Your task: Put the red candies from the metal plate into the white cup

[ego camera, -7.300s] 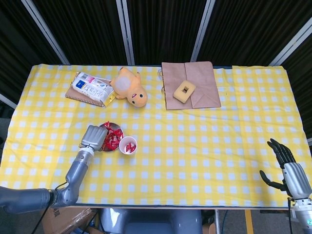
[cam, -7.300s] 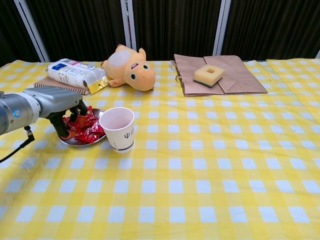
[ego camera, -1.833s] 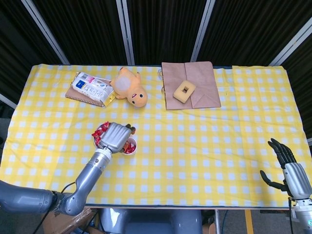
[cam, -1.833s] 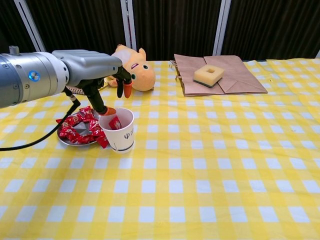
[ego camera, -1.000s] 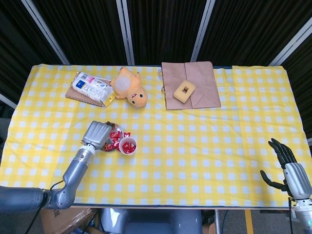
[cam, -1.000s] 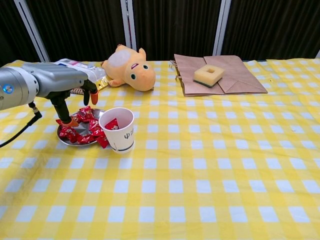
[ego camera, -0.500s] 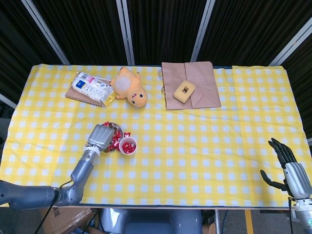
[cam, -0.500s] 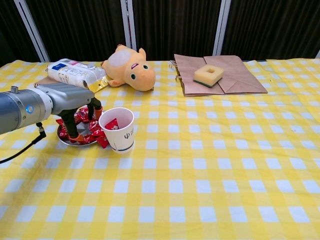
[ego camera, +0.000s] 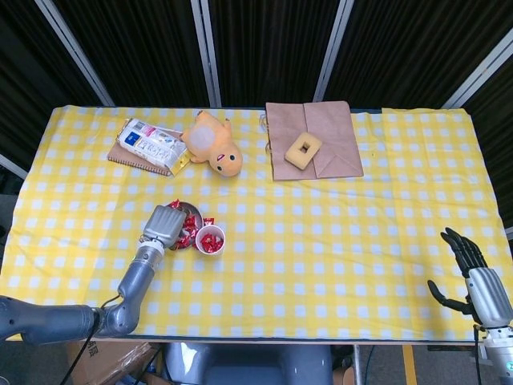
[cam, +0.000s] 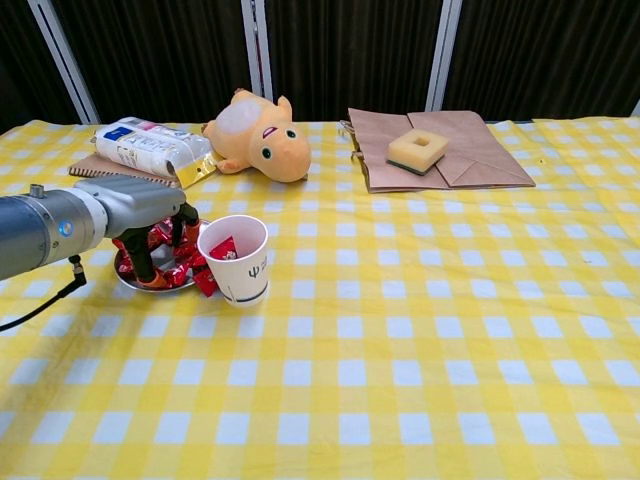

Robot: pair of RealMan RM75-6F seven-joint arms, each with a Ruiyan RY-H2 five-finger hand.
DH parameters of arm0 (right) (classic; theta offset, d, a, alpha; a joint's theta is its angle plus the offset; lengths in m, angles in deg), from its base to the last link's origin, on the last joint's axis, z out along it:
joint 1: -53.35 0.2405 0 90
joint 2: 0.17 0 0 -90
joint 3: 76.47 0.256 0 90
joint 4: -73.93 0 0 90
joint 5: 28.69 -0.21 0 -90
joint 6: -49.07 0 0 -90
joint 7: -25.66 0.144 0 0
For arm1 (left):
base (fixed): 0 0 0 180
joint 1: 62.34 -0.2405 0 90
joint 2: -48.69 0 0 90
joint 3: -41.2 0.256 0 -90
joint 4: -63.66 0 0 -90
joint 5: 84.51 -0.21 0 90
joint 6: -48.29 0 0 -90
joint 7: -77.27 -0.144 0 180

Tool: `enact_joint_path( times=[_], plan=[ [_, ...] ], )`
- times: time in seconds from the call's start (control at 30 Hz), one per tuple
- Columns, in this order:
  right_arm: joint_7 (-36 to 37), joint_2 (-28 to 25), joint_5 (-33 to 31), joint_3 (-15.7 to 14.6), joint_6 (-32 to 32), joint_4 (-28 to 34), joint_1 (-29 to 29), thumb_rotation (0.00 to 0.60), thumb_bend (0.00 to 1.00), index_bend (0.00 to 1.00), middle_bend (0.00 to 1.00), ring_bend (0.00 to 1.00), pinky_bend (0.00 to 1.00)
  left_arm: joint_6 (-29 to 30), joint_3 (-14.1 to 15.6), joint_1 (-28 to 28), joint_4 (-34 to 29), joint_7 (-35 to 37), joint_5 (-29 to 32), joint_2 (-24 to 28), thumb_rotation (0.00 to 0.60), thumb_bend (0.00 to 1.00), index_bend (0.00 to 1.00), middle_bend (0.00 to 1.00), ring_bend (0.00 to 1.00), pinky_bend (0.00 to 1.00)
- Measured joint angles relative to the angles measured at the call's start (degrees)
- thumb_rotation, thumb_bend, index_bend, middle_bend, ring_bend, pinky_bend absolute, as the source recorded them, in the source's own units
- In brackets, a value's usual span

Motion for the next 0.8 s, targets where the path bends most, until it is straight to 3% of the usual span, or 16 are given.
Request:
enact_joint_path(
  times=[0.27, 0.8],
  plan=[
    [-0.02, 0.03, -0.15, 0.04, 0.23, 0.04, 0.07, 0.600, 0.42, 0.00, 0.00, 0.00, 0.00, 0.07, 0.10, -0.17, 0.57, -0.38, -0.49, -0.66, 0.600, 0.43, 0.47, 0.53, 0.91, 0.93],
    [-0.03, 0.03, -0.23, 0.02, 0.31, 0.28, 0.04, 0.600, 0.42, 0.00, 0.00, 0.00, 0.00, 1.25, -0.34, -1.38, -2.14, 0.84, -2.84, 2.22, 0.600, 0.44, 0.49, 0.57, 0.91, 0.93]
  ],
)
